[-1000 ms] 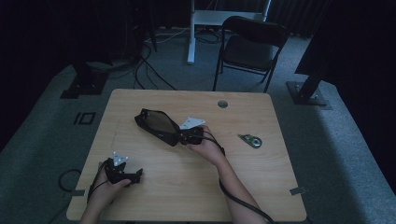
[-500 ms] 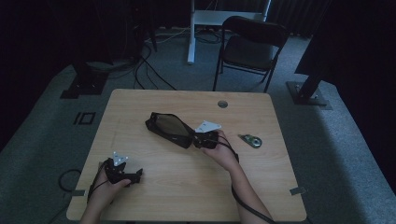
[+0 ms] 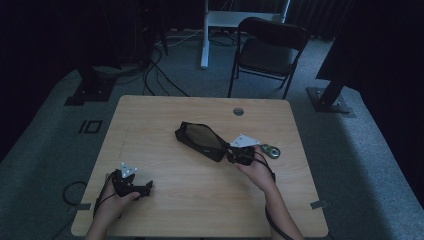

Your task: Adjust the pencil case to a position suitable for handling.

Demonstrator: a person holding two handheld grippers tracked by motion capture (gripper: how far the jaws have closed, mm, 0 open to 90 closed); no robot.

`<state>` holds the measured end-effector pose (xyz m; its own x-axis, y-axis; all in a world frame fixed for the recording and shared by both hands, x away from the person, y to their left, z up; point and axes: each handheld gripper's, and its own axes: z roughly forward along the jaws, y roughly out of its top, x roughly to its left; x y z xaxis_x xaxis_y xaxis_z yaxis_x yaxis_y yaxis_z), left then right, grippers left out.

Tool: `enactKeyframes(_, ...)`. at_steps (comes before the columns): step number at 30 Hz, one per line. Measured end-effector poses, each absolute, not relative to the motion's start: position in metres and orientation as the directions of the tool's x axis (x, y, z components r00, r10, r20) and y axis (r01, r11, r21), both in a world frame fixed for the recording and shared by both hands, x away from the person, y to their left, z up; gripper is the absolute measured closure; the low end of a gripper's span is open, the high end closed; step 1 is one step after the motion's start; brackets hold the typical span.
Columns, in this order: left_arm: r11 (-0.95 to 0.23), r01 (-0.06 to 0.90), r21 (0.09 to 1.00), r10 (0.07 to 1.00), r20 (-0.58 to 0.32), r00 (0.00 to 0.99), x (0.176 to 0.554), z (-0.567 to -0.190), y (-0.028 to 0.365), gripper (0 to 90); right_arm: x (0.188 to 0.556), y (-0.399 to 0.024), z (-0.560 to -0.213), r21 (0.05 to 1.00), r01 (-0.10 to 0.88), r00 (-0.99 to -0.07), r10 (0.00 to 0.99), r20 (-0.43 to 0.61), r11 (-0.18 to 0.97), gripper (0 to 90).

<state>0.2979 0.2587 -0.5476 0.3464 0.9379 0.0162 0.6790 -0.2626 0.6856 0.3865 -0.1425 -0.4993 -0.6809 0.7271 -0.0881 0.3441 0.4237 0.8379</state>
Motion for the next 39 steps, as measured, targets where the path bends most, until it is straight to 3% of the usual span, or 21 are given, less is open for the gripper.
enactKeyframes(12, -0.263, 0.678, 0.686, 0.938, 0.017, 0.346, 0.298, -0.548, 0.259, 0.3, 0.352, -0.180, -0.502, 0.851, 0.371, -0.628, 0.776, -0.065, 0.371, 73.2)
enactKeyframes(22, -0.264, 0.678, 0.686, 0.938, 0.018, 0.347, 0.298, -0.548, 0.259, 0.3, 0.309, -0.179, -0.507, 0.862, 0.366, -0.634, 0.772, -0.046, 0.351, 73.1)
enactKeyframes(39, -0.264, 0.679, 0.685, 0.938, 0.018, 0.347, 0.298, -0.548, 0.259, 0.3, 0.272, -0.194, -0.509, 0.867, 0.383, -0.609, 0.793, -0.023, 0.319, 73.0)
